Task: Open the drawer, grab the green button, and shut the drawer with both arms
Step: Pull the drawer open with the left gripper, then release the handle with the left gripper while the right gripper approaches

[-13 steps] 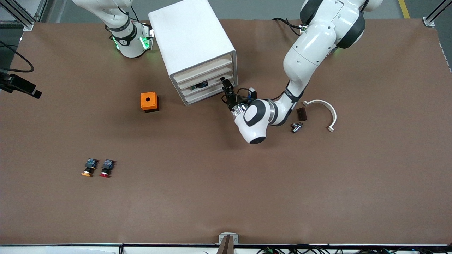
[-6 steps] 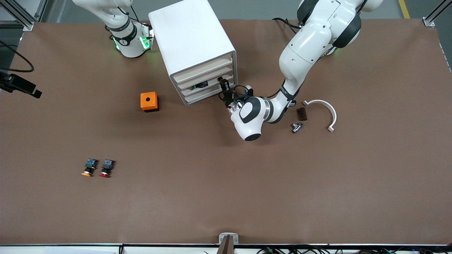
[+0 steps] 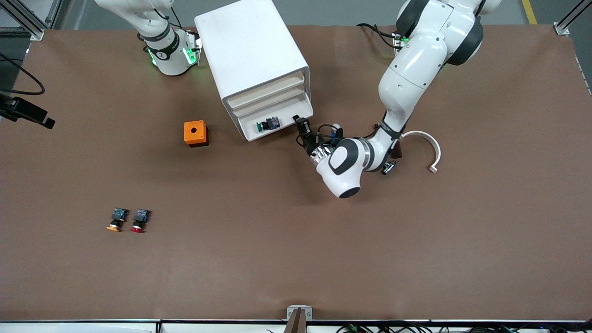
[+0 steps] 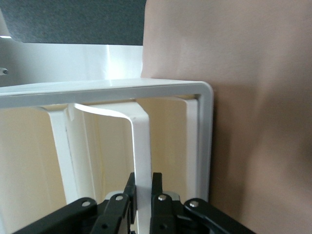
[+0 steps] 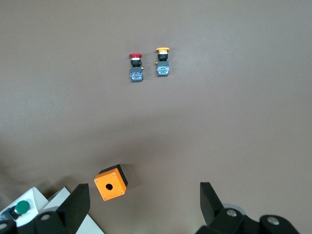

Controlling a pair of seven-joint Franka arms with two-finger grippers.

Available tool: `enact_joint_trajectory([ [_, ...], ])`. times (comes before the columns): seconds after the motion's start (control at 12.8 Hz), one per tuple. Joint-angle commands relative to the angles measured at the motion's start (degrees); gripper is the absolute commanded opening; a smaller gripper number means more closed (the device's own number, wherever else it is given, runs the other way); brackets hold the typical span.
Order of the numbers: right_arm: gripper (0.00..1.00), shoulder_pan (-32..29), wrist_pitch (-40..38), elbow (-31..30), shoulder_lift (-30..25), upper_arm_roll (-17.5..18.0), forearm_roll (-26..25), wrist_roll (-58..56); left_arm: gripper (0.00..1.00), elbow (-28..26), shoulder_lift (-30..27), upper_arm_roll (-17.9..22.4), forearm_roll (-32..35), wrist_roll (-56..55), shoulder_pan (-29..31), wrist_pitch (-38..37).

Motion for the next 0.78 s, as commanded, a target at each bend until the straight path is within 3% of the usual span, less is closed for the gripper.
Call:
enact_joint_trajectory([
  [0.0,1.00,-1.2,-0.6,-0.3,-0.1,1.0,-0.6,2.0,0.02,2.3,1.0,3.0,-1.0,2.4,-0.1,0.2],
  [0.16,1.00,-1.0,-0.6,-0.6,-0.1,1.2,-0.4,4.3,0.07,2.8,0.8,3.8,-1.0,3.6,1.2,0.1],
  [0.23,1.00,-0.8,-0.5,-1.1,-0.1,1.3,0.0,5.9,0.18,2.9,0.9,3.8,-1.0,4.1,1.7,0.2],
  [0.39,1.00,1.0,-0.5,-1.5,0.0,1.4,0.1,11.8,0.59,2.8,0.6,3.8,-0.8,5.6,2.2,0.1],
  [0.7,1.00,6.6,0.1,-2.7,0.5,1.4,0.3,26.6,0.94,4.0,-0.2,3.9,-0.2,5.5,4.1,-0.6],
])
